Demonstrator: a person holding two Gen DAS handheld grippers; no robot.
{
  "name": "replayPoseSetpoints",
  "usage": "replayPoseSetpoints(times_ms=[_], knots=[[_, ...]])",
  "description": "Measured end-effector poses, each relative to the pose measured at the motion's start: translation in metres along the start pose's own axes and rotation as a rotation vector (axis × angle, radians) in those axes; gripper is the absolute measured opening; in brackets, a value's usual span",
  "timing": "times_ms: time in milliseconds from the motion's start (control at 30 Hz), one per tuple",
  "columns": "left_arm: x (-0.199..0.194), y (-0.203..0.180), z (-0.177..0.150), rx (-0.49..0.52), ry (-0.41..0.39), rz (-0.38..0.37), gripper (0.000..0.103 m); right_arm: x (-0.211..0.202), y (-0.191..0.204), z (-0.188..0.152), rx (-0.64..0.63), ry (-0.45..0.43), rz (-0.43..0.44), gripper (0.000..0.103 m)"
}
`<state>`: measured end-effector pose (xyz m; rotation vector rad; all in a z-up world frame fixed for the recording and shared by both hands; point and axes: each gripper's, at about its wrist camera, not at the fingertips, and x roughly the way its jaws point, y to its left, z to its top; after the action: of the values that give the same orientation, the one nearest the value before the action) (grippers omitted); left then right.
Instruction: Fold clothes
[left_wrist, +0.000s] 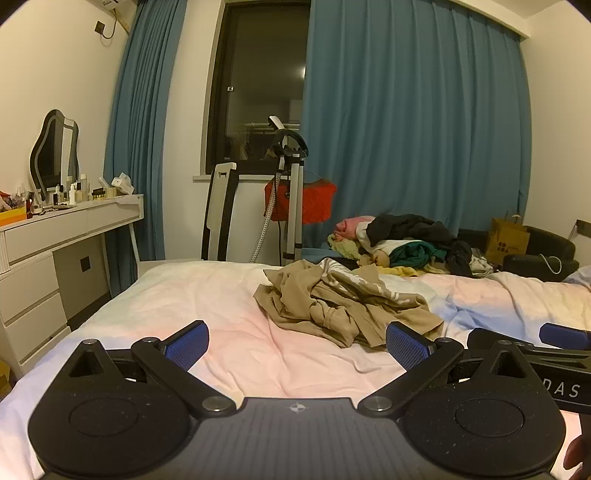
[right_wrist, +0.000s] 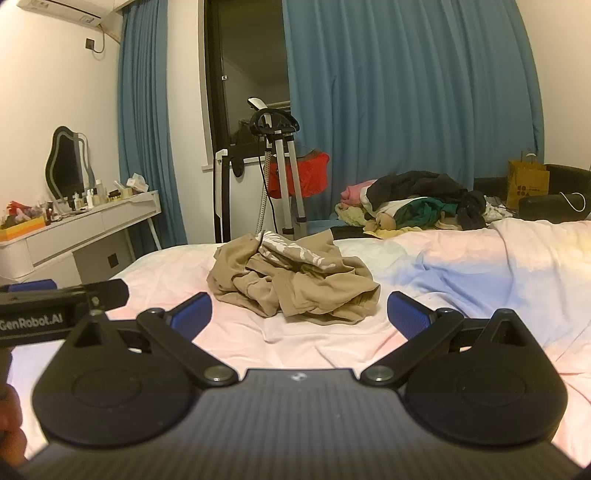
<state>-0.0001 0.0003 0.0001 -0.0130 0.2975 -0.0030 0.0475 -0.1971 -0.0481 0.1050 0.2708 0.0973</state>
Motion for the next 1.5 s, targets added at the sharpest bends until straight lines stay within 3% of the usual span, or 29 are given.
replayPoseSetpoints(times_ms=[1200,1367,1400,1500], knots=[[-0.002,0.005,0.004,-0.034,-0.008,0.005,0.103,-0.014,-0.015,0.007,0.105,-0.063,-0.062,0.103],[-0.005,0.017,0.013,-0.067,-0.025,0.021,0.103,0.006,-0.012,0.006,0.131,-0.007,-0.061,0.102],[-0.004,0.022,0.015,-0.079,-0.024,0.030,0.103,0.016,-0.009,0.006,0.123,0.011,-0.057,0.098],[-0.001,0.037,0.021,-0.118,-0.027,0.048,0.103,0.051,0.006,0.008,0.075,0.076,-0.049,0.070]])
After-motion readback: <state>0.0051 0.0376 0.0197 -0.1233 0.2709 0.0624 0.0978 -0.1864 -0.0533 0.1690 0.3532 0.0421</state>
